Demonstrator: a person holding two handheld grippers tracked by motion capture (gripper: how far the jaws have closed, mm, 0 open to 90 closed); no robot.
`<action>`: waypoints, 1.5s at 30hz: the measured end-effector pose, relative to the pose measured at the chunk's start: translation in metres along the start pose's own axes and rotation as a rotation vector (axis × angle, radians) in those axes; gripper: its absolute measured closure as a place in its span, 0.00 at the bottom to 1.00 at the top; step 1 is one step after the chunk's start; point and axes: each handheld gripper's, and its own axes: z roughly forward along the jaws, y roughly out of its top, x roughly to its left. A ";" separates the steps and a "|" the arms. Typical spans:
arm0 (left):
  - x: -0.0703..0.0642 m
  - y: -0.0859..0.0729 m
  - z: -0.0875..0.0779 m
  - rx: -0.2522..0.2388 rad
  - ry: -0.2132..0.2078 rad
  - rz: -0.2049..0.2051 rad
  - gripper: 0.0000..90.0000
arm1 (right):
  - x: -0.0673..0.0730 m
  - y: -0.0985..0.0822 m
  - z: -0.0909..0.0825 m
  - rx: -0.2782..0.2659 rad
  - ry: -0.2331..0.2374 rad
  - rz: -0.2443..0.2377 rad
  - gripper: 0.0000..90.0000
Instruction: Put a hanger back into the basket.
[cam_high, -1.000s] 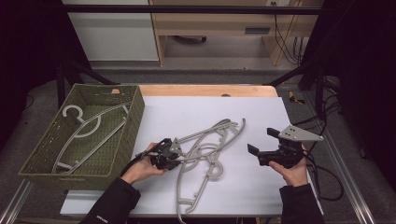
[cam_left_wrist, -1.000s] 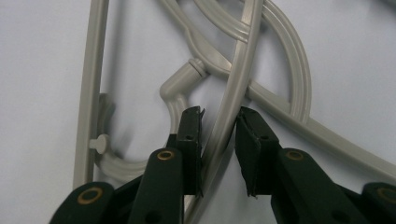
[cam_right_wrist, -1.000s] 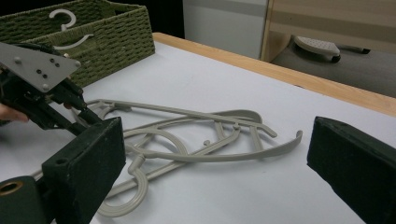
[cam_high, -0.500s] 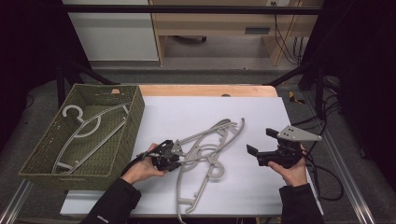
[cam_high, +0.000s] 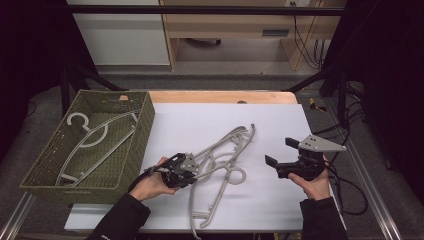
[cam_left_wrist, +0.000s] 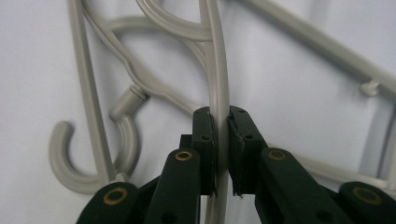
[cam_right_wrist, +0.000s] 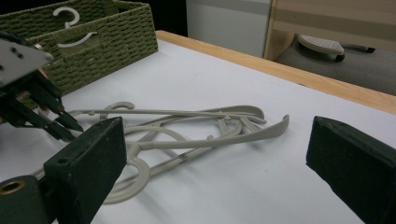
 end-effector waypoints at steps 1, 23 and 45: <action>-0.001 0.000 -0.005 -0.022 0.013 -0.011 0.91 | 0.000 0.000 0.000 -0.002 -0.001 0.004 0.06; -0.004 -0.002 -0.054 -0.243 0.052 -0.151 0.91 | 0.000 -0.001 0.000 -0.003 0.010 0.002 0.06; 0.007 -0.012 -0.125 -0.404 0.139 -0.235 0.91 | -0.001 -0.001 0.000 -0.006 0.001 0.006 0.05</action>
